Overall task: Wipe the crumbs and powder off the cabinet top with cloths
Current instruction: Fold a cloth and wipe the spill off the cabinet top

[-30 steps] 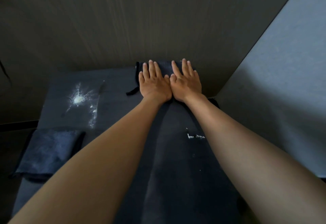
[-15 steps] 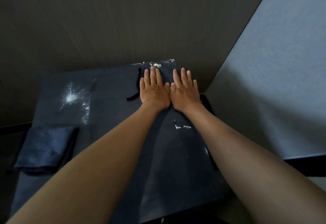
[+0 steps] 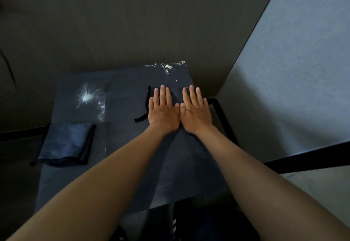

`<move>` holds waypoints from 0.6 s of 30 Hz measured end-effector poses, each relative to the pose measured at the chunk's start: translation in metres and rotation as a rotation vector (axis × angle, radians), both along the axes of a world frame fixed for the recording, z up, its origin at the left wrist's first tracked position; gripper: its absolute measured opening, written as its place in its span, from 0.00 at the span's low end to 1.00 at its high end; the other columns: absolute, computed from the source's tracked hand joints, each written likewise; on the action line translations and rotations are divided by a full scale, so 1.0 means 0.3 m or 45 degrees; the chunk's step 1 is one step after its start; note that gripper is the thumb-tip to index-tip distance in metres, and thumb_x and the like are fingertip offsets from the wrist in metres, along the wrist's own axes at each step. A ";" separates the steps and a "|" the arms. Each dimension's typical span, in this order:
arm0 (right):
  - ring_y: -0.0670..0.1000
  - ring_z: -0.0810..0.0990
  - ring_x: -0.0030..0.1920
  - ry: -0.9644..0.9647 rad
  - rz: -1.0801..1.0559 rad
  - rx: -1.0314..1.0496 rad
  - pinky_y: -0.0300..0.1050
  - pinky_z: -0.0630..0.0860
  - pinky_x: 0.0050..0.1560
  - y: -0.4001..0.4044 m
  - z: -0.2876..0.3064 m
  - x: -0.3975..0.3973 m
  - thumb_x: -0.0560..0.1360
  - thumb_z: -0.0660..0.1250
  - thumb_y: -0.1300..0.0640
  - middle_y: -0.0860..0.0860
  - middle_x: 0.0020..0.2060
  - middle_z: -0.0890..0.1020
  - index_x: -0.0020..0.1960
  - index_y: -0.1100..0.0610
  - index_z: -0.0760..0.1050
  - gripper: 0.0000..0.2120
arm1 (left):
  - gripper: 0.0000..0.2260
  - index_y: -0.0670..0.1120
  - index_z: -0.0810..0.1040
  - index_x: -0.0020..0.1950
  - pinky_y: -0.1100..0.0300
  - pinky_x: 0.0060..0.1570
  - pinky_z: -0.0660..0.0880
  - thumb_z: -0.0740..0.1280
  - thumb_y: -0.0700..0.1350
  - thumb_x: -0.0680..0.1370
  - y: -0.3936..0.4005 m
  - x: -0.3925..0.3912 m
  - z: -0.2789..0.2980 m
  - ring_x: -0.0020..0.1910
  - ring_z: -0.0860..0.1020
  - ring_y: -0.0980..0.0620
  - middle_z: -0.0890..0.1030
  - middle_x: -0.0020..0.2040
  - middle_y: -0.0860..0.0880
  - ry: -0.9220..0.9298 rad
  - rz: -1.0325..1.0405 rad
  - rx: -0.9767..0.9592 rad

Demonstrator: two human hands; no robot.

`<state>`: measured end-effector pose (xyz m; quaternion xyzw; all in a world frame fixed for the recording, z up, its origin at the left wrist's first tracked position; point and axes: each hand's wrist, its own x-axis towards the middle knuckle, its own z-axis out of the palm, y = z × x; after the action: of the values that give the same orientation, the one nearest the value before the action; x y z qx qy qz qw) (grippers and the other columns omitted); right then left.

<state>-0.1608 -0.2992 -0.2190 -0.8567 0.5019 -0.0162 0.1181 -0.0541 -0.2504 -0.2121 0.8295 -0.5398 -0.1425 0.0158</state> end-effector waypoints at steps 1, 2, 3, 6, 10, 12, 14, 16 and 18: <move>0.54 0.38 0.78 -0.002 0.002 0.008 0.58 0.45 0.77 0.018 -0.001 -0.008 0.83 0.42 0.46 0.54 0.79 0.43 0.80 0.54 0.42 0.28 | 0.30 0.42 0.35 0.79 0.49 0.77 0.39 0.41 0.56 0.84 0.018 -0.008 0.001 0.78 0.34 0.46 0.34 0.79 0.45 0.003 0.002 0.003; 0.54 0.38 0.78 -0.004 -0.001 0.016 0.58 0.45 0.77 0.034 0.000 -0.019 0.83 0.42 0.46 0.54 0.79 0.43 0.80 0.53 0.42 0.28 | 0.30 0.42 0.35 0.79 0.49 0.77 0.38 0.41 0.56 0.84 0.033 -0.017 0.003 0.78 0.34 0.46 0.34 0.79 0.45 0.007 0.006 0.005; 0.54 0.38 0.78 -0.005 0.000 0.020 0.58 0.45 0.77 0.047 0.002 -0.030 0.83 0.42 0.46 0.53 0.79 0.43 0.80 0.53 0.42 0.28 | 0.30 0.42 0.35 0.79 0.49 0.77 0.38 0.41 0.56 0.84 0.046 -0.030 0.005 0.78 0.33 0.46 0.34 0.79 0.45 0.012 0.012 0.004; 0.54 0.39 0.79 0.009 0.023 0.013 0.58 0.47 0.77 0.086 0.008 -0.071 0.84 0.43 0.46 0.54 0.79 0.43 0.80 0.54 0.42 0.28 | 0.30 0.42 0.34 0.79 0.49 0.77 0.38 0.41 0.56 0.84 0.088 -0.073 0.011 0.78 0.33 0.46 0.33 0.79 0.45 0.019 0.026 0.010; 0.55 0.40 0.79 0.012 0.028 -0.043 0.57 0.47 0.77 0.162 -0.003 -0.130 0.84 0.44 0.47 0.55 0.79 0.45 0.80 0.55 0.44 0.27 | 0.30 0.42 0.33 0.78 0.49 0.77 0.38 0.41 0.56 0.84 0.165 -0.129 0.006 0.78 0.32 0.46 0.32 0.79 0.45 0.023 0.028 0.021; 0.55 0.42 0.79 0.030 0.029 -0.064 0.58 0.49 0.77 0.213 -0.011 -0.156 0.83 0.41 0.46 0.55 0.79 0.46 0.80 0.54 0.45 0.28 | 0.29 0.42 0.33 0.78 0.49 0.77 0.38 0.41 0.56 0.84 0.215 -0.158 0.003 0.78 0.32 0.46 0.32 0.79 0.45 0.019 0.036 0.023; 0.55 0.43 0.79 0.031 0.016 -0.070 0.58 0.49 0.77 0.266 -0.011 -0.181 0.80 0.36 0.45 0.55 0.79 0.47 0.80 0.54 0.46 0.30 | 0.29 0.42 0.33 0.78 0.49 0.77 0.38 0.41 0.55 0.84 0.266 -0.186 0.001 0.78 0.32 0.46 0.32 0.79 0.45 0.015 0.040 0.020; 0.55 0.44 0.79 0.032 0.013 -0.064 0.58 0.49 0.76 0.316 -0.008 -0.208 0.78 0.34 0.45 0.55 0.79 0.48 0.80 0.55 0.47 0.32 | 0.29 0.42 0.33 0.78 0.49 0.77 0.38 0.41 0.55 0.84 0.315 -0.214 0.003 0.77 0.32 0.46 0.31 0.78 0.45 0.016 0.040 0.012; 0.55 0.45 0.79 0.031 -0.001 -0.077 0.57 0.49 0.76 0.366 -0.006 -0.235 0.79 0.36 0.45 0.55 0.79 0.50 0.80 0.55 0.49 0.32 | 0.29 0.42 0.32 0.78 0.49 0.77 0.37 0.40 0.55 0.84 0.362 -0.243 0.003 0.77 0.32 0.46 0.31 0.78 0.45 0.011 0.037 -0.004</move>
<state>-0.2313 -0.1894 -0.2209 -0.8598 0.5030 -0.0212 0.0859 -0.1270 -0.1417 -0.2113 0.8365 -0.5279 -0.1451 0.0214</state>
